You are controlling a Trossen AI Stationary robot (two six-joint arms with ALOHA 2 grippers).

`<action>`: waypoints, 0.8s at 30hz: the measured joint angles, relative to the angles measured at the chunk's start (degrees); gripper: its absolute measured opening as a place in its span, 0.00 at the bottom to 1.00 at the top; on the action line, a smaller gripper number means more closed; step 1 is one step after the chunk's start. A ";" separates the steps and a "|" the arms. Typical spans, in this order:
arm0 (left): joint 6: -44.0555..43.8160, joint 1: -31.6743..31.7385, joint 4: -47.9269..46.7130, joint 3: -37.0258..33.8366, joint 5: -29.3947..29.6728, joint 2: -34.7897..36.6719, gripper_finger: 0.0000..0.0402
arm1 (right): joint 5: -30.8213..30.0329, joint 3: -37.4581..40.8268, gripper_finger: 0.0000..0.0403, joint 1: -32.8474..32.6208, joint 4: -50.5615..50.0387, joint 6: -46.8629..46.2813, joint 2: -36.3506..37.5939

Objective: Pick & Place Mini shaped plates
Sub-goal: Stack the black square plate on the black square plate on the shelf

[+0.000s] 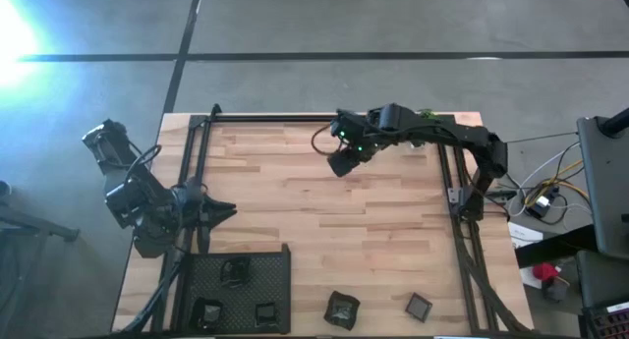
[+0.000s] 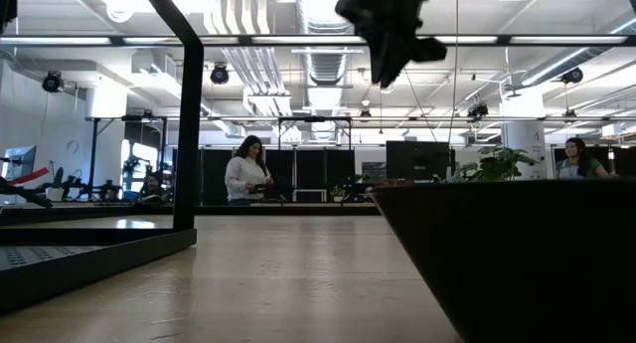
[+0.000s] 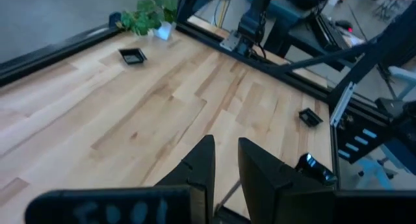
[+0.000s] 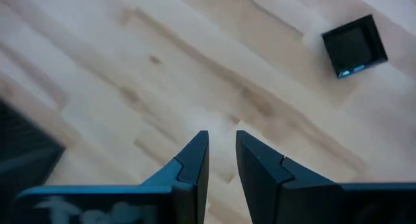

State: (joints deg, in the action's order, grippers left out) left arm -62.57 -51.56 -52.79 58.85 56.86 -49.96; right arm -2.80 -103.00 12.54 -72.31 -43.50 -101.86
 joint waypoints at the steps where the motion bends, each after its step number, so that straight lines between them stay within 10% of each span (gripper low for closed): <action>1: -0.02 0.04 0.02 0.00 0.59 0.16 0.15 | 0.65 1.44 0.18 1.25 1.34 1.02 0.00; 24: -6.81 1.08 0.04 -0.04 17.65 2.30 0.15 | 8.49 24.63 0.18 25.30 22.19 20.74 -3.69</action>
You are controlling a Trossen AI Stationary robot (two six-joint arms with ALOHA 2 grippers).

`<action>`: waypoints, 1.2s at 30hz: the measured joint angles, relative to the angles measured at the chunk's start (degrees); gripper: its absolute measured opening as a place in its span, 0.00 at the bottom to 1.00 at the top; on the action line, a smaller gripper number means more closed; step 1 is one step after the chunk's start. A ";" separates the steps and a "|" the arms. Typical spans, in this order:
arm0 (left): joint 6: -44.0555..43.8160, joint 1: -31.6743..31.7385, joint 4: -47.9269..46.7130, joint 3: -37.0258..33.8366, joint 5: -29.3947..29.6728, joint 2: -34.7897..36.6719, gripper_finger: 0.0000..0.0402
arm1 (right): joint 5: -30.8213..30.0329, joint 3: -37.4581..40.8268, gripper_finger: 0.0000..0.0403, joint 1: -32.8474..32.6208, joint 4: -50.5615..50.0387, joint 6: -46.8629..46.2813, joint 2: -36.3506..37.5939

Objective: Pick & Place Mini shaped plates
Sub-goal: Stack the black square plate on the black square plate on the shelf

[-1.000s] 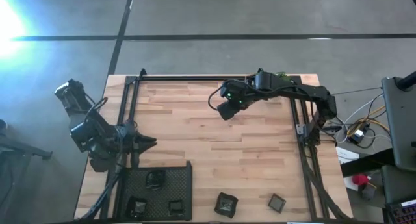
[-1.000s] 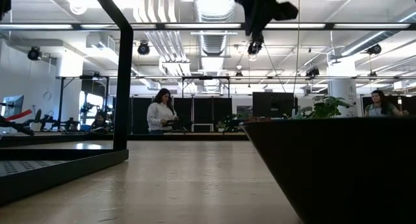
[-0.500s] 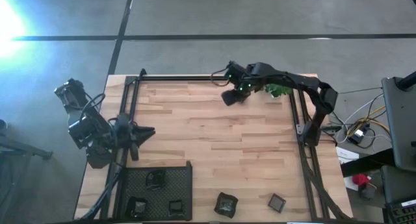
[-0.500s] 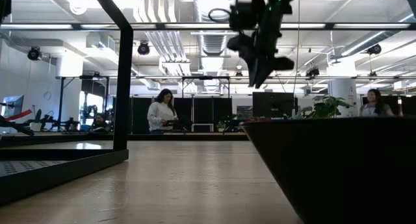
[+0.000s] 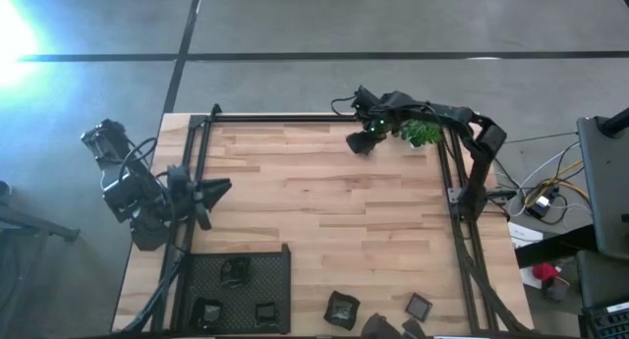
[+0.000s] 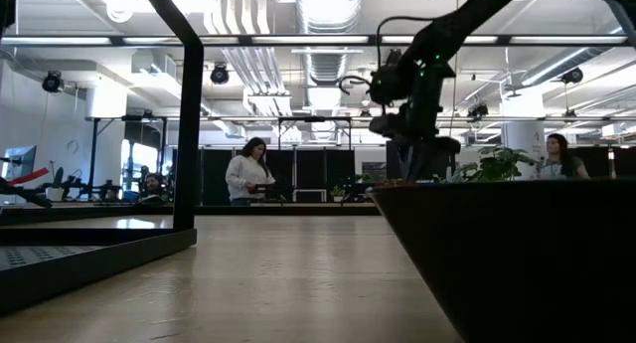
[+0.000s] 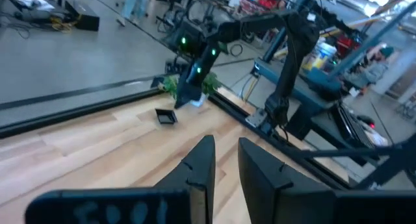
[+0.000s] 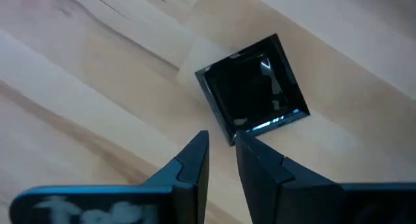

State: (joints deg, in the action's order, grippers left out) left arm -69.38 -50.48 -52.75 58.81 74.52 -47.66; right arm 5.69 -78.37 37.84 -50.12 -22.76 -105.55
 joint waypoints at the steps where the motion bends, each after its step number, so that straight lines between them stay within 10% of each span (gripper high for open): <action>1: -0.12 0.27 0.00 0.00 0.19 0.04 0.15 | -0.01 0.00 0.18 0.07 0.26 0.35 -0.68; 36: -1.38 2.80 -0.01 0.00 0.22 0.83 0.15 | -5.91 2.40 0.18 -2.74 7.65 11.45 -6.17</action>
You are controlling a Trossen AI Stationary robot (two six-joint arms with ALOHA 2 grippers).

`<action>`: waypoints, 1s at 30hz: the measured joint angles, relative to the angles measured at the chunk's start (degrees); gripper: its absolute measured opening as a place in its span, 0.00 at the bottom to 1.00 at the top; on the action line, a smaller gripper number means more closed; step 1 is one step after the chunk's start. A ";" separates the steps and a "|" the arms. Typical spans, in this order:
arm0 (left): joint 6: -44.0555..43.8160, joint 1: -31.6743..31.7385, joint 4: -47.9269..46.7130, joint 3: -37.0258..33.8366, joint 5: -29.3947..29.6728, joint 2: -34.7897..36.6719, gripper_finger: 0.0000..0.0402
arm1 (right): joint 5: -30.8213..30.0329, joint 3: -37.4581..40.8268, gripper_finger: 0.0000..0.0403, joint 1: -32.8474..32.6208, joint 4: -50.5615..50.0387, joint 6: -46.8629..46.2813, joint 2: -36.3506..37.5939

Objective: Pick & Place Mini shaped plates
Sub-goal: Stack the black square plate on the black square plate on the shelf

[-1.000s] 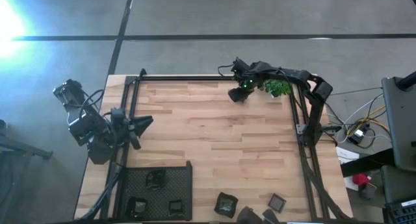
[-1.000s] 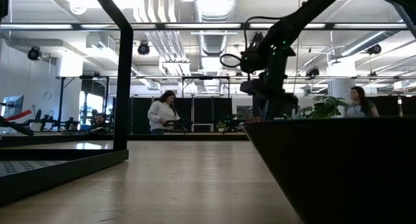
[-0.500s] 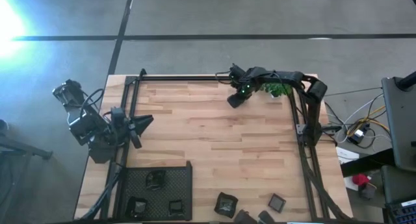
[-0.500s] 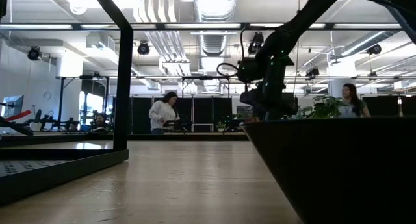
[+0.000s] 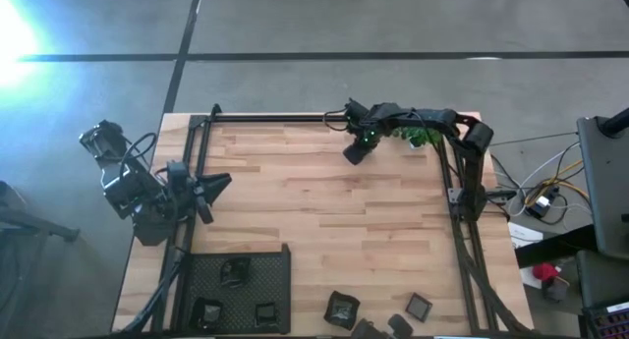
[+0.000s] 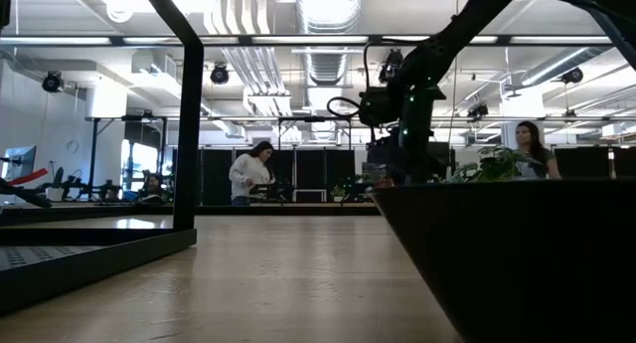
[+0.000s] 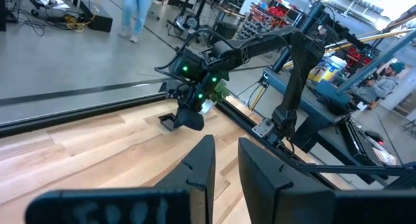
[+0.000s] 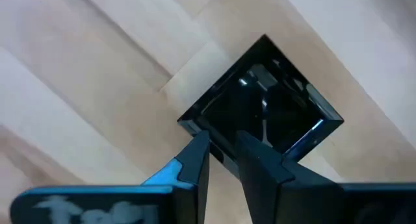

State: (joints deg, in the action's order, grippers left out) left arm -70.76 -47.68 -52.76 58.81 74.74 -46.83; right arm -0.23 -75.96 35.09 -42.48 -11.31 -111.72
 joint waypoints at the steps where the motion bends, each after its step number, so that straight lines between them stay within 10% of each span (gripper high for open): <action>1: 0.00 0.00 -0.01 0.00 0.00 0.00 0.15 | 0.04 -0.10 0.18 0.00 -0.12 0.85 0.00; 30: -0.05 0.00 -0.02 0.00 0.18 0.00 0.15 | -3.10 3.27 0.18 -0.33 3.32 34.10 0.00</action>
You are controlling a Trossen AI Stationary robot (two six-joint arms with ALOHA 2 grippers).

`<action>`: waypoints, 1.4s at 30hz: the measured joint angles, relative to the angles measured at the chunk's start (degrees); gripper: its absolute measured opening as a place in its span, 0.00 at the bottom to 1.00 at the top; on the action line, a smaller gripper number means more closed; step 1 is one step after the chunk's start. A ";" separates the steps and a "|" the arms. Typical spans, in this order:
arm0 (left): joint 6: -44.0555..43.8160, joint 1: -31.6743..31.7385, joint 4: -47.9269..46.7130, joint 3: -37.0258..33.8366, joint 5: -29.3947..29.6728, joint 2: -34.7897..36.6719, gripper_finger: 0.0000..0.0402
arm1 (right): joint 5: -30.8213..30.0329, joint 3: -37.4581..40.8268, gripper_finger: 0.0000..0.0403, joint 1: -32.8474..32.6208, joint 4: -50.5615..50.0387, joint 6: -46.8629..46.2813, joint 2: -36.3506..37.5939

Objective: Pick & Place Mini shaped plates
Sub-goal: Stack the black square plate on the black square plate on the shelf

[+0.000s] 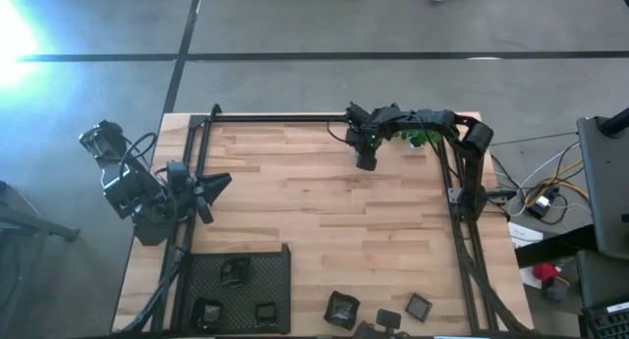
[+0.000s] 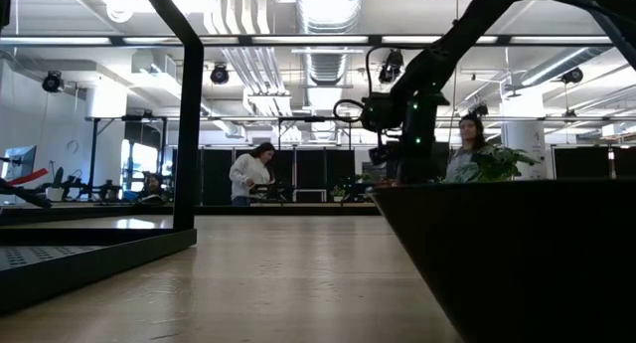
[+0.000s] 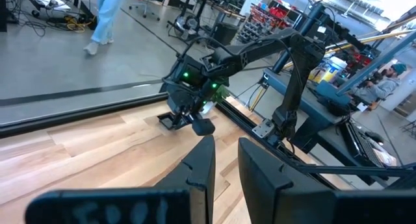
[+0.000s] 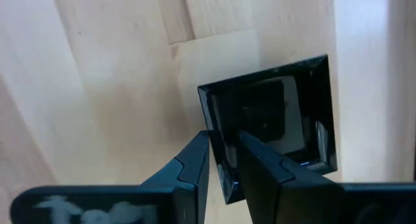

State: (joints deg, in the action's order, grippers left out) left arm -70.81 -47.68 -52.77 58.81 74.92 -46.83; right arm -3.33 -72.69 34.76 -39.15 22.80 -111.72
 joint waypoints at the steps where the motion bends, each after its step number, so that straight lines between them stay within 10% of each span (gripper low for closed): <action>1: -0.07 0.00 0.02 0.00 0.04 0.00 0.15 | -0.16 0.22 0.18 0.00 0.51 0.22 0.00; 28: -0.32 0.00 -0.33 0.00 -0.81 0.00 0.15 | -1.38 -6.92 0.02 -6.88 -1.74 -1.81 4.96; 42: 24.76 2.92 -0.67 0.00 -11.16 -0.04 0.15 | -2.91 -26.31 0.02 -22.65 -7.37 5.94 5.49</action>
State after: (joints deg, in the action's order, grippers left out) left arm -46.05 -44.76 -53.44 58.81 63.76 -46.87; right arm -6.24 -99.01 12.11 -46.52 28.74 -106.24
